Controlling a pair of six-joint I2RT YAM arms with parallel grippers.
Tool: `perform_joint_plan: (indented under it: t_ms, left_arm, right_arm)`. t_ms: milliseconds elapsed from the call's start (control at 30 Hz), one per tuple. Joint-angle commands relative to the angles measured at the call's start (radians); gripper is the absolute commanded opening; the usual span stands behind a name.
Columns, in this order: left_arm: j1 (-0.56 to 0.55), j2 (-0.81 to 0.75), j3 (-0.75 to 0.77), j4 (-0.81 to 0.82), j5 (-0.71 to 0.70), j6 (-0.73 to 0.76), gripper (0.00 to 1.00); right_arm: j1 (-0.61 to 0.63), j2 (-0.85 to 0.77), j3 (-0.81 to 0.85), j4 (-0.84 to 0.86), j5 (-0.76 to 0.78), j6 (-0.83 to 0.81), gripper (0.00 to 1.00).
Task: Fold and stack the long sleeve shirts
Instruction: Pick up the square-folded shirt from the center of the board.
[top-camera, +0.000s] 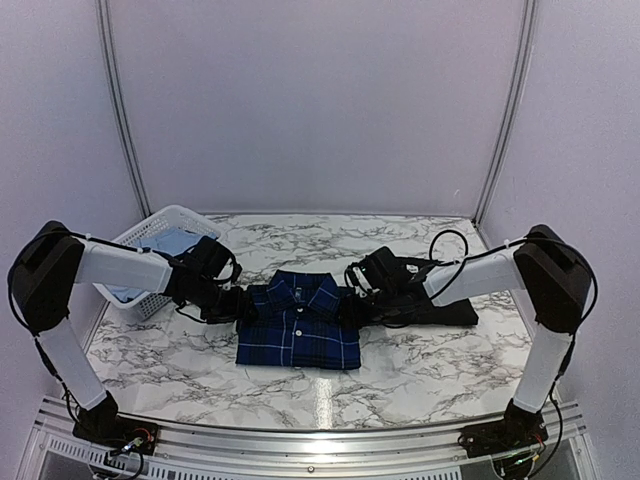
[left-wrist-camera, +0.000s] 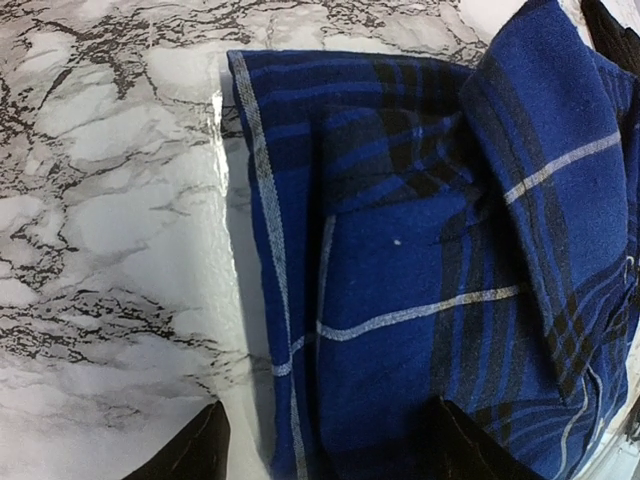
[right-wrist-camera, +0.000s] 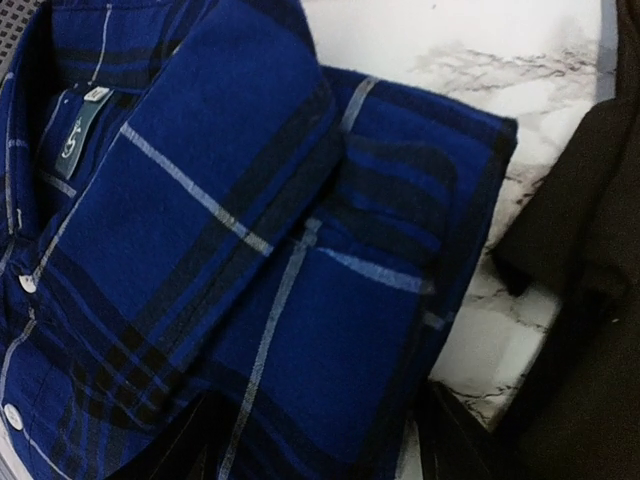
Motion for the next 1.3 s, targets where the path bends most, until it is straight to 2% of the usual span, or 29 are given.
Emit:
perform_joint_plan:
  t_ms: [0,233,433,500,667,733,1033,1267]
  left_arm:
    - [-0.008,0.025,-0.016,-0.029,-0.069,-0.024,0.71]
    - [-0.013,0.044,-0.033,-0.005,-0.043,-0.040,0.65]
    - [-0.039,0.056,-0.048,0.057,0.007,-0.093,0.50]
    - [-0.047,0.058,-0.055,0.082,0.028,-0.120,0.42]
    - [-0.064,0.040,-0.049,0.116,0.055,-0.172,0.11]
    - [-0.066,0.013,-0.043,0.118,0.052,-0.185,0.02]
    - [-0.078,-0.118,0.046,0.078,0.047,-0.185,0.00]
    - [-0.133,-0.069,0.216,0.060,0.030,-0.202,0.00]
  right_arm:
    - [0.031,0.007,0.012,-0.004,0.035,0.056,0.64]
    - [0.036,0.042,0.000,0.029,0.022,0.105,0.57]
    - [0.050,0.066,0.070,0.001,0.033,0.118,0.38]
    - [0.060,0.075,0.105,-0.022,0.040,0.115,0.30]
    - [0.083,0.099,0.184,-0.082,0.065,0.110,0.08]
    - [0.086,0.098,0.213,-0.114,0.082,0.107,0.00]
    - [0.086,0.034,0.335,-0.277,0.204,0.050,0.00]
    - [0.036,-0.046,0.330,-0.329,0.252,-0.006,0.00]
